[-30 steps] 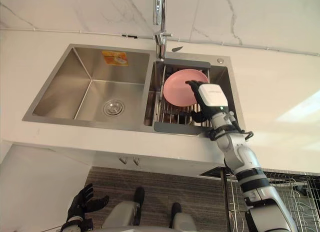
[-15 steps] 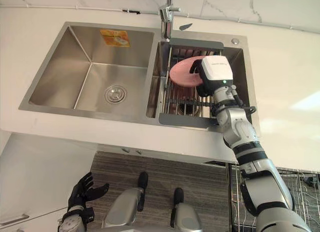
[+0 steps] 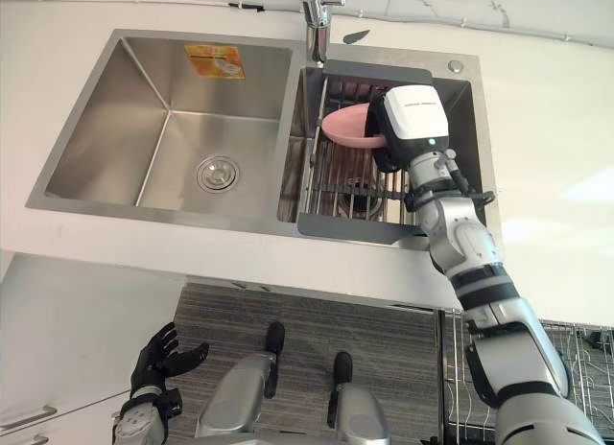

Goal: Walk over to the sink, pick up the cup, carry it to the dishwasher, place the cup inside the dishwasher, then close the dishwasher door

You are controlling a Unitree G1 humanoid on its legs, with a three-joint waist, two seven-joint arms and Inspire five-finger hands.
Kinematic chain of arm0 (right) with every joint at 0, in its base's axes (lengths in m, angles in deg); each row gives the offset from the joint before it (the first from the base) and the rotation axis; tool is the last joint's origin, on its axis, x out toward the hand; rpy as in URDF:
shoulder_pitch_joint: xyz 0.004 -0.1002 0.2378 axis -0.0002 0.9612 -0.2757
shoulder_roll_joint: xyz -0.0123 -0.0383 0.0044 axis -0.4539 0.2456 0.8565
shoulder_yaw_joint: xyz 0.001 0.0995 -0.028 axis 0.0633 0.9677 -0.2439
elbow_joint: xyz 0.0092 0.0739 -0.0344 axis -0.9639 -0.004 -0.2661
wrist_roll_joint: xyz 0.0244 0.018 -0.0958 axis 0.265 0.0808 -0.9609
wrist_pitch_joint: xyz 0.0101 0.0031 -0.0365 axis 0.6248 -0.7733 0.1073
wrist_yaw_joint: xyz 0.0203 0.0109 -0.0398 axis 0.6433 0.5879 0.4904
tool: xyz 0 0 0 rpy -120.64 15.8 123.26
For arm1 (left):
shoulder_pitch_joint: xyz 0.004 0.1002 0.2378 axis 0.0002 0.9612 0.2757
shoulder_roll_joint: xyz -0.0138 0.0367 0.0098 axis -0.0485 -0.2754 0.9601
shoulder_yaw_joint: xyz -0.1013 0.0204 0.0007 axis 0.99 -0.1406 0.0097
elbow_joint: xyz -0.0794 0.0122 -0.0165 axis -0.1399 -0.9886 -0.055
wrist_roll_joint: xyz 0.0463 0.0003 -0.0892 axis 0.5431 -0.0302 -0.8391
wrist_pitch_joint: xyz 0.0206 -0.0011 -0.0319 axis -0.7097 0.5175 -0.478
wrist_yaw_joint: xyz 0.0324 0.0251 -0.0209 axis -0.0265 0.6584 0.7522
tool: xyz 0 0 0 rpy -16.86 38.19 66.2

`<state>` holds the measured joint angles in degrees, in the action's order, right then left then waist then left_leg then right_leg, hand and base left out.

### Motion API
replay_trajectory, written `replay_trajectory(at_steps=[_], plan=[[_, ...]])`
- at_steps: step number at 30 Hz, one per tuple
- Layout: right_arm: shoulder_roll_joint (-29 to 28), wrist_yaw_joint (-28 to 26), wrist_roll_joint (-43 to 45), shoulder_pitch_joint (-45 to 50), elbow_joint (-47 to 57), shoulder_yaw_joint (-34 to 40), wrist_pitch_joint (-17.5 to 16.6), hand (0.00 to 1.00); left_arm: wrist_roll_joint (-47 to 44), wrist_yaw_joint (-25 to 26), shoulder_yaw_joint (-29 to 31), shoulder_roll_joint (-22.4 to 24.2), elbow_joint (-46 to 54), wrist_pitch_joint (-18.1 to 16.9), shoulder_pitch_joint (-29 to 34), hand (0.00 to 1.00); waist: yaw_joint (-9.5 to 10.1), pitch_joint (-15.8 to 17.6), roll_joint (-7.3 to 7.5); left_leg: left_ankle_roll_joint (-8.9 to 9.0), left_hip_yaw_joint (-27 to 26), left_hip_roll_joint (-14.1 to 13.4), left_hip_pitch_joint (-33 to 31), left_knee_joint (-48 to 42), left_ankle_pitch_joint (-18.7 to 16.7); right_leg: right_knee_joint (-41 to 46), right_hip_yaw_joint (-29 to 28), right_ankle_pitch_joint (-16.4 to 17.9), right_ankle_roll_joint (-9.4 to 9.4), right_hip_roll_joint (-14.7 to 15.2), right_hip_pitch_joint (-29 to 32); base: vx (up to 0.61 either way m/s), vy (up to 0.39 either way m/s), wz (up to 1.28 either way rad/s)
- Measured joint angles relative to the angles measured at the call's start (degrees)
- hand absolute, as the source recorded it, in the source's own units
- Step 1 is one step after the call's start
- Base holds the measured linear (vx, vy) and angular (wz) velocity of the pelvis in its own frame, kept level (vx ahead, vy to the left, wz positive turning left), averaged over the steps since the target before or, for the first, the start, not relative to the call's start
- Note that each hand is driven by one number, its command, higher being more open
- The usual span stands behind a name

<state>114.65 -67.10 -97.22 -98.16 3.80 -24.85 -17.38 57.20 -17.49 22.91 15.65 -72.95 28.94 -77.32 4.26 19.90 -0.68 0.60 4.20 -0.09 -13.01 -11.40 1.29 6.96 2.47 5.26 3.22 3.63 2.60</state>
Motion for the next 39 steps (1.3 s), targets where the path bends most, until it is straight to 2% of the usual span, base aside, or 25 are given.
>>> replay_trajectory(at_steps=[5,9,15,19,21,24,28,31,34,36,37,38,39], plan=[[2.02,0.93,1.54,7.86,13.72,4.82,-3.86,0.3,0.11,-0.07,0.02,0.04,-0.14,0.06,0.25,0.9,-1.41,-0.06,0.1,0.13,-0.77,-0.27,2.32,0.48,-0.52,-0.05,-0.82,0.01,0.0,-0.1,-1.72,0.0,-0.008,-0.08],[2.4,2.03,1.54,11.45,19.43,7.48,-6.07,0.3,0.36,-0.33,0.02,0.13,-0.79,0.29,0.46,0.9,-2.16,-0.25,0.4,0.13,-2.05,-0.47,4.02,1.27,-0.52,-0.33,-1.95,0.02,0.03,-0.04,-2.63,-0.01,-0.006,-0.16],[2.48,2.18,1.6,20.39,26.0,13.73,-7.98,0.3,1.16,-0.5,0.1,0.11,-2.52,0.54,0.82,0.9,-3.54,-1.59,2.07,0.12,-3.15,-0.59,5.67,1.99,-0.58,-0.78,-3.02,0.04,0.05,0.06,-3.63,0.0,-0.004,-0.1],[1.25,2.34,2.65,28.8,29.51,20.98,-8.77,0.3,1.27,-0.7,0.9,0.15,-2.8,1.18,2.9,0.9,-4.87,-3.92,2.87,0.13,-3.4,-0.57,6.74,2.0,-0.87,-1.13,-3.31,0.02,0.07,0.14,-4.77,0.01,0.001,-0.03],[0.48,2.59,3.61,30.83,30.09,23.62,-8.78,0.3,1.28,-0.73,1.14,0.08,-3.19,1.32,3.16,0.9,-5.36,-4.13,2.8,0.19,-3.4,-0.56,7.53,2.02,-1.02,-1.23,-3.29,0.07,0.13,0.18,-5.56,0.0,0.0,0.0],[-1.89,3.83,4.52,34.82,30.36,28.11,-8.5,0.3,2.37,-1.59,1.14,0.11,-4.56,1.33,4.04,0.9,-6.44,-6.24,2.31,0.29,-3.4,-0.54,7.62,2.05,-1.21,-1.34,-3.27,0.29,0.15,0.22,-5.56,-0.01,-0.004,0.0],[-5.27,4.91,6.44,40.18,31.47,32.71,-7.53,0.3,2.43,-1.69,1.14,0.26,-5.0,1.51,4.54,0.9,-7.42,-7.24,0.92,0.42,-3.07,-0.94,6.61,-1.16,-2.77,-0.43,-2.94,0.89,-0.11,-0.28,-5.71,-0.02,-0.008,0.01],[-8.38,5.78,6.7,41.93,31.62,33.23,-6.69,0.3,2.43,-1.66,1.14,0.63,-5.31,1.55,4.84,0.9,-8.01,-7.65,-0.63,0.8,-2.46,-1.69,4.39,-7.65,-6.11,1.49,-3.85,1.64,-0.36,-1.61,-4.99,-0.04,0.004,-0.11],[-11.05,5.83,6.53,42.63,32.98,33.11,-6.35,0.3,2.37,-1.56,2.03,2.14,-5.3,1.54,4.95,0.9,-7.57,-7.52,-1.09,1.44,-0.18,-1.01,3.31,-9.98,-8.25,3.95,-7.49,1.96,-0.3,-2.4,-1.91,-0.05,0.037,-0.58],[-12.77,5.92,6.43,42.54,34.48,32.16,-5.9,0.3,2.27,-1.47,2.48,3.09,-5.3,1.55,5.05,0.9,-6.55,-7.46,-1.01,1.04,-2.23,-1.02,2.87,-9.99,-8.85,5.62,-12.11,1.84,-0.11,-2.98,1.4,-0.04,0.078,-1.19],[-13.18,6.26,6.4,42.46,34.97,31.16,-5.78,0.3,2.27,-1.43,2.97,3.71,-5.32,1.56,5.16,0.9,-6.66,-7.41,-1.04,0.72,-4.28,-1.27,2.17,-10.46,-9.26,6.48,-14.43,1.41,0.43,-3.32,3.52,-0.05,0.091,-1.29],[-13.27,6.41,6.18,42.44,34.92,30.54,-5.45,0.3,2.23,-1.35,3.37,3.98,-5.31,1.56,5.37,0.9,-6.66,-7.36,-1.03,0.28,-5.5,-1.57,1.82,-10.83,-9.28,6.64,-15.24,1.33,0.3,-3.36,4.35,-0.05,0.073,-1.14],[-13.47,6.45,5.38,42.37,34.22,29.43,-4.37,0.3,2.2,-1.11,3.82,4.04,-5.28,1.54,5.07,0.9,-6.7,-7.21,-0.86,-0.35,-8.02,-2.43,1.57,-11.2,-9.37,7.03,-14.94,1.41,-0.82,-2.92,5.72,-0.08,0.079,-1.04]])
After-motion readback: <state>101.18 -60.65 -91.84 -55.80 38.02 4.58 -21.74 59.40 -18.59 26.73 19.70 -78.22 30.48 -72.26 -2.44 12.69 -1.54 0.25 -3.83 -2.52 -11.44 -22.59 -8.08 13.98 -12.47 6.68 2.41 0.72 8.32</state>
